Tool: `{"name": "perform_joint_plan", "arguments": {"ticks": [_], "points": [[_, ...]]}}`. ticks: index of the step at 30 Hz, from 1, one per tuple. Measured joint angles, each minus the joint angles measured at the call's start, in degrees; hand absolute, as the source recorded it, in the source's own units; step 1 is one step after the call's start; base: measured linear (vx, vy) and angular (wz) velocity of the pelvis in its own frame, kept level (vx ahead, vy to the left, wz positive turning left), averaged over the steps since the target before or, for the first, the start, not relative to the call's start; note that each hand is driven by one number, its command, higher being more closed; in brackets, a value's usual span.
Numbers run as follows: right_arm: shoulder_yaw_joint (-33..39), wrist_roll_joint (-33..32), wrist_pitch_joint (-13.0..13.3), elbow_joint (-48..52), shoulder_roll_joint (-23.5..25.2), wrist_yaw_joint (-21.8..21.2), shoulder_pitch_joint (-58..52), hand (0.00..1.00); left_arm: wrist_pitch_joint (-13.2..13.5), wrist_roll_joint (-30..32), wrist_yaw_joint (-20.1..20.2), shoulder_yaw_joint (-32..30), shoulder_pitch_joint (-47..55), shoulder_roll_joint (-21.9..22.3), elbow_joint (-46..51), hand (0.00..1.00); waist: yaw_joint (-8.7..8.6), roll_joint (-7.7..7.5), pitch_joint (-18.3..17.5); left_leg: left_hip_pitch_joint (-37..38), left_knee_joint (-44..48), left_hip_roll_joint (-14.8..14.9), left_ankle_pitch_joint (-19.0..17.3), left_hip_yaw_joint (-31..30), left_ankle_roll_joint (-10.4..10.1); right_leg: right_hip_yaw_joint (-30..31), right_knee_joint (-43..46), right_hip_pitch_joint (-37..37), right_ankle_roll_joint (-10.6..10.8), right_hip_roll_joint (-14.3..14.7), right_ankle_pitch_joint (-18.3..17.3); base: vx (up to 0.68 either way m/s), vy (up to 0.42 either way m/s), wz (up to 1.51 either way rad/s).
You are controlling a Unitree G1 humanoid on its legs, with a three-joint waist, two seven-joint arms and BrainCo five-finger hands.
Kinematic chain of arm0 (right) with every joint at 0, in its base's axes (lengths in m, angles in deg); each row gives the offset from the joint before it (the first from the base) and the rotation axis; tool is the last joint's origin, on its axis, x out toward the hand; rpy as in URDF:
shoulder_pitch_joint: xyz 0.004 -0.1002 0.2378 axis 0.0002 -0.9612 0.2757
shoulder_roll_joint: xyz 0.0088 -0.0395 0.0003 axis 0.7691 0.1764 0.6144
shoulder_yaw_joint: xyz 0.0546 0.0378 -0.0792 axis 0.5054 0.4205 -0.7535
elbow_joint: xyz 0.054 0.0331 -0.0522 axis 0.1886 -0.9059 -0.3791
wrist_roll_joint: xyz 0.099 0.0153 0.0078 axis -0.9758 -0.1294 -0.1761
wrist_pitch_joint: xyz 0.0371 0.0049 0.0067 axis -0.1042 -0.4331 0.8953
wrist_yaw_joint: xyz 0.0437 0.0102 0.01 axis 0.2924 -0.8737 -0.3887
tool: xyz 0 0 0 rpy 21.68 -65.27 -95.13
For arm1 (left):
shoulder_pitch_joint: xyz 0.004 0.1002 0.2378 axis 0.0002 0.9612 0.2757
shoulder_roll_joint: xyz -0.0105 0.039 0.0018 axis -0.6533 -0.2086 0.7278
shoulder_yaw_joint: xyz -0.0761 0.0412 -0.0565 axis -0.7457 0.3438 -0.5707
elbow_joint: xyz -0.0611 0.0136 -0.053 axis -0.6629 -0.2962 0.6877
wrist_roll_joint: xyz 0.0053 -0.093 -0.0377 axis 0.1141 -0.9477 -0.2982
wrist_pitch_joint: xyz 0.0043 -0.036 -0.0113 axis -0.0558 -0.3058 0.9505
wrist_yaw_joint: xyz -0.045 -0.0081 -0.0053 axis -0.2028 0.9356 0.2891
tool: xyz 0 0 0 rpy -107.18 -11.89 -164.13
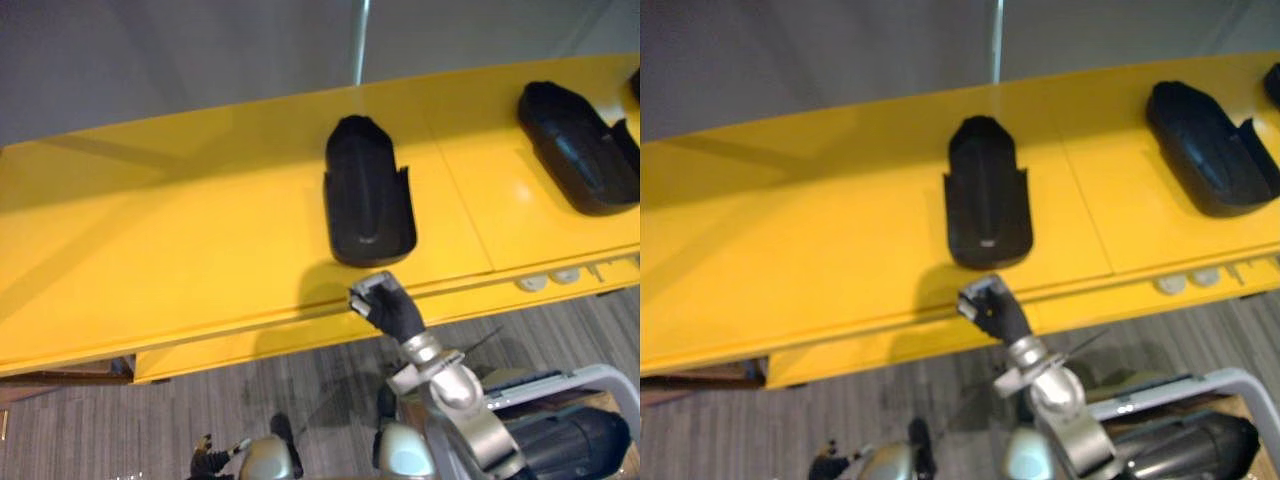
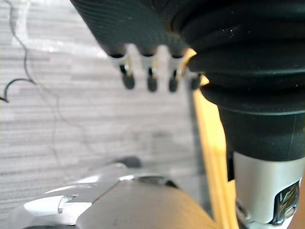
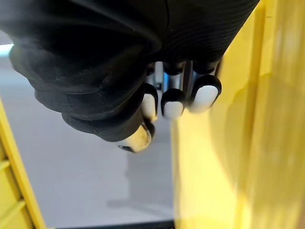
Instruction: Walk over and take plastic housings, then place them on the shelf
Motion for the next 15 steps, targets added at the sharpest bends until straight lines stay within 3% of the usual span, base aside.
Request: {"name": "perform_joint_plan", "arguments": {"ticks": [7,15], "points": [[1.7,1.2,-1.7,-3.9,0.4,3.8,2.2,1.0,-0.1,0.1,0.1,0.0,0.0,0.3,-0.3,0.0,0.4,0.52,0.0,0.4,0.0,-0.1,0.1,-0.2,0.1,-0.3,-0.2,0.8,0.1,-0.1,0.1,0.0,0.0,0.01],[5.4,1.2,-3.5,-9.0,1.1,6.1,3.6,1.0,-0.2,0.7,0.4,0.0,0.0,1.8,-0.6,0.0,1.12,3.35,-1.5,1.8,-2.3,-0.3,1.6,-1.7,-0.3,-2.7,-1.7,3.0,0.2,-0.1,0.1,-0.02,-0.014,0.1]]}}
